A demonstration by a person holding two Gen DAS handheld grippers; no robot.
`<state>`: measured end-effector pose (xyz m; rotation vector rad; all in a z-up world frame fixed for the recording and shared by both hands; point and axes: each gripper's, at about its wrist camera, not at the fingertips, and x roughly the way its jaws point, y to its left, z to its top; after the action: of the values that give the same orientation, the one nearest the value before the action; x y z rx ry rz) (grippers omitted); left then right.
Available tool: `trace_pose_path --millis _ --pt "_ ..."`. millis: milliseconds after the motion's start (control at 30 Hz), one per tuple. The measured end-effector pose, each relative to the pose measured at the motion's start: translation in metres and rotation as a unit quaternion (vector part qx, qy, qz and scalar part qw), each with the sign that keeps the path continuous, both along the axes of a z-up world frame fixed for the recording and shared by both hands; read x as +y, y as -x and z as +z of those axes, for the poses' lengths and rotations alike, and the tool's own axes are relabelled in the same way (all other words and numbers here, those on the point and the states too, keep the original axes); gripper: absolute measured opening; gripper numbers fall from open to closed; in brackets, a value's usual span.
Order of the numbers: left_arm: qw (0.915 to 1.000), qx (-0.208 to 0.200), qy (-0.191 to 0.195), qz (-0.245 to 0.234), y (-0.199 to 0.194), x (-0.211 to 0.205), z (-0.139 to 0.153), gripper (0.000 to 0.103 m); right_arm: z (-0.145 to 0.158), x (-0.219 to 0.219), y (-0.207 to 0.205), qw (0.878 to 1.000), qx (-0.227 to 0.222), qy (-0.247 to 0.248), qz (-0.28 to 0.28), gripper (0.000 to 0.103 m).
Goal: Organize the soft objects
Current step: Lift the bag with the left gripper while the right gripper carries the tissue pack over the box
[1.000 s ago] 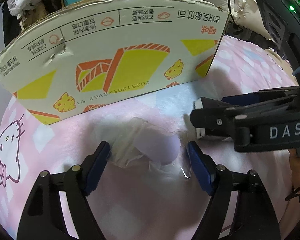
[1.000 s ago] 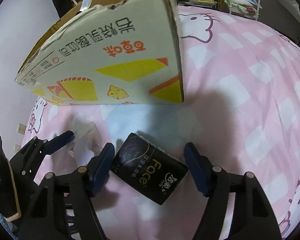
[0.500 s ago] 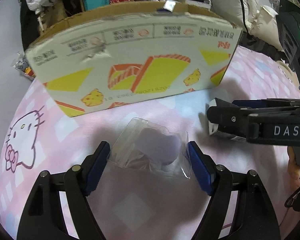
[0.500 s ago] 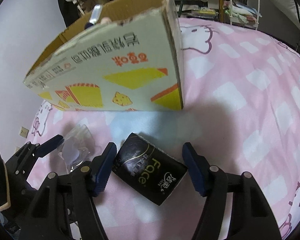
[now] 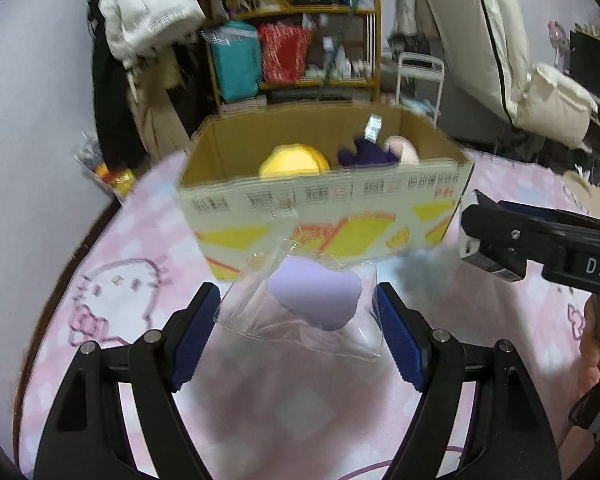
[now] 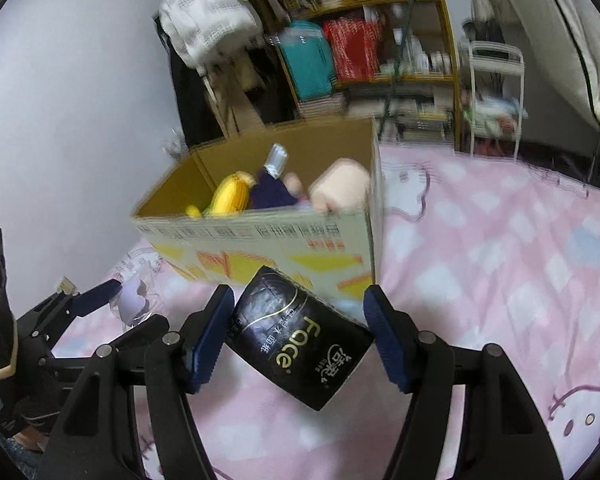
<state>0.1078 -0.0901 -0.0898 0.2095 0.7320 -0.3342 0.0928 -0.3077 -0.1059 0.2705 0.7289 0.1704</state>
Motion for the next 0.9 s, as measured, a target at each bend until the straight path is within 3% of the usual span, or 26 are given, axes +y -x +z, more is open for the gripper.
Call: trace_pose_path --millis 300,600,800,900 --pt "0.9929 -0.116 0.017 0.021 0.02 0.008 0.078 0.078 0.059 0.014 0.014 0.996 -0.081 0.016 0.02 0.071" --pt "0.9832 -0.178 0.027 0.029 0.021 0.01 0.143 0.078 0.115 0.011 0.008 0.991 -0.134 0.016 0.024 0.071" --pt "0.9793 -0.198 0.033 0.024 0.002 0.001 0.16 0.078 0.135 0.007 -0.011 0.987 -0.157 0.026 0.021 0.071" --pt "0.9766 -0.214 0.016 0.016 -0.01 -0.006 0.16 0.078 0.138 0.005 -0.021 0.986 -0.163 0.029 0.018 0.071"
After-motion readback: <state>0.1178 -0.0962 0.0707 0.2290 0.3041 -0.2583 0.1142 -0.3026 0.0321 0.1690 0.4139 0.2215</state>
